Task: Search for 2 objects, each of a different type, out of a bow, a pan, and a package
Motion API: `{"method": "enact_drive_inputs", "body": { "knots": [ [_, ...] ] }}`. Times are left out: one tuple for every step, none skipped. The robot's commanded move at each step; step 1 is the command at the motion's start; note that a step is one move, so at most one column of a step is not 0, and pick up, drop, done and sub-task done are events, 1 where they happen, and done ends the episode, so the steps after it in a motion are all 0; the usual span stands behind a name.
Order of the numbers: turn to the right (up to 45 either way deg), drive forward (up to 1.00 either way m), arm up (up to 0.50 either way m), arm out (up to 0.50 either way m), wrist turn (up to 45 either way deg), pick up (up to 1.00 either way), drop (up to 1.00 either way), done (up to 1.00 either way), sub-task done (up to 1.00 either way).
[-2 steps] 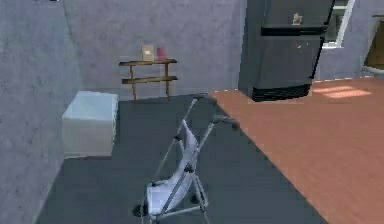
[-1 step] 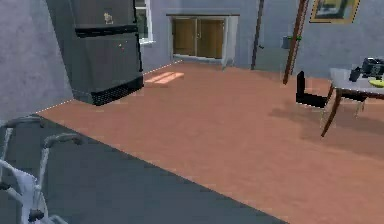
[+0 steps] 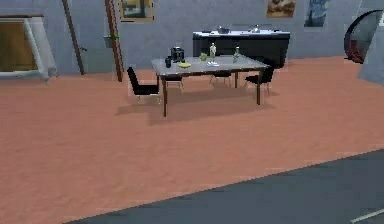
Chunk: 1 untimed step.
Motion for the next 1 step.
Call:
{"method": "enact_drive_inputs", "body": {
  "knots": [
    [21.0,0.0,0.0,0.0,0.0,0.0,0.0,0.0,0.0]
  ]
}}
